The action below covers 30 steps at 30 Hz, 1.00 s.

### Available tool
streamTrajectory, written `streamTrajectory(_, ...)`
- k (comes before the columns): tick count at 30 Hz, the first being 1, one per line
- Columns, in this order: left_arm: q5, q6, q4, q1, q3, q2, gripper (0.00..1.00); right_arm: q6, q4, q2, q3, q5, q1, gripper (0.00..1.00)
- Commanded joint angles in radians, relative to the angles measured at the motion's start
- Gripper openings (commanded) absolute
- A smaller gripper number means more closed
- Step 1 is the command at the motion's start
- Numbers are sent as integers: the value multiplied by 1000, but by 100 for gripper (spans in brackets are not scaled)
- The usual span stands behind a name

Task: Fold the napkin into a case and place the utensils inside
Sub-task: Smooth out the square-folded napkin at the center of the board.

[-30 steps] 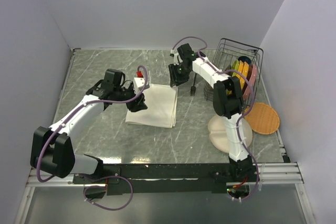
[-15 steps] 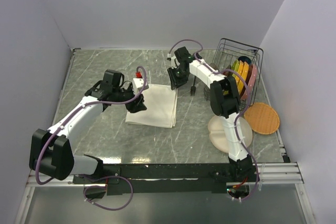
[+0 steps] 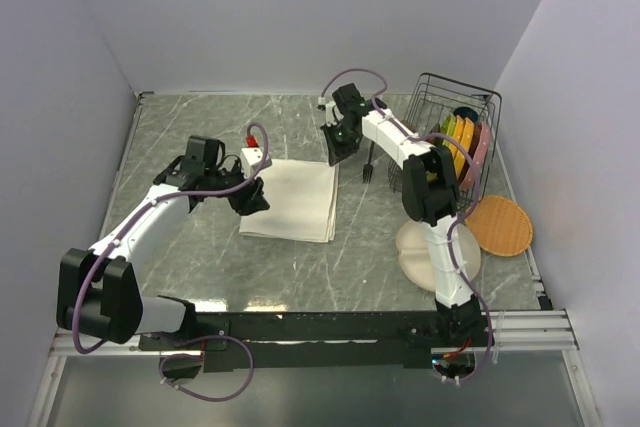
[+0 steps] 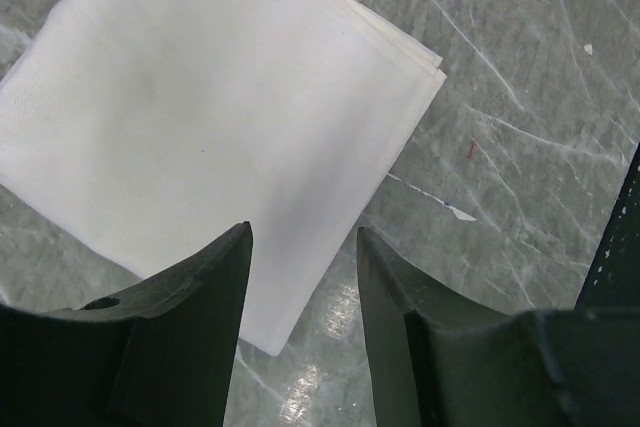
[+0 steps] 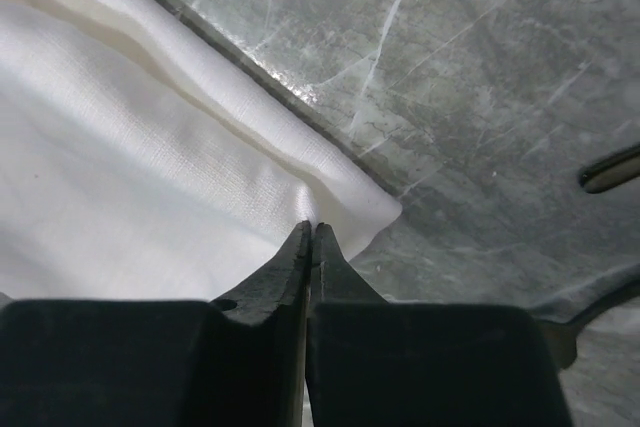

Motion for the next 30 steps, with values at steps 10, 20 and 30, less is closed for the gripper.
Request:
streamTrajectory(10, 73, -447, 208, 103, 150, 186, 52, -64, 11, 22, 103, 141, 20, 0)
streamTrajectory(20, 213, -984, 585, 114, 326, 573, 36, -13, 104, 55, 81, 277, 37, 0)
streamTrajectory(30, 18, -1106, 500, 154, 494, 942, 28, 4, 55, 79, 57, 296, 37, 0)
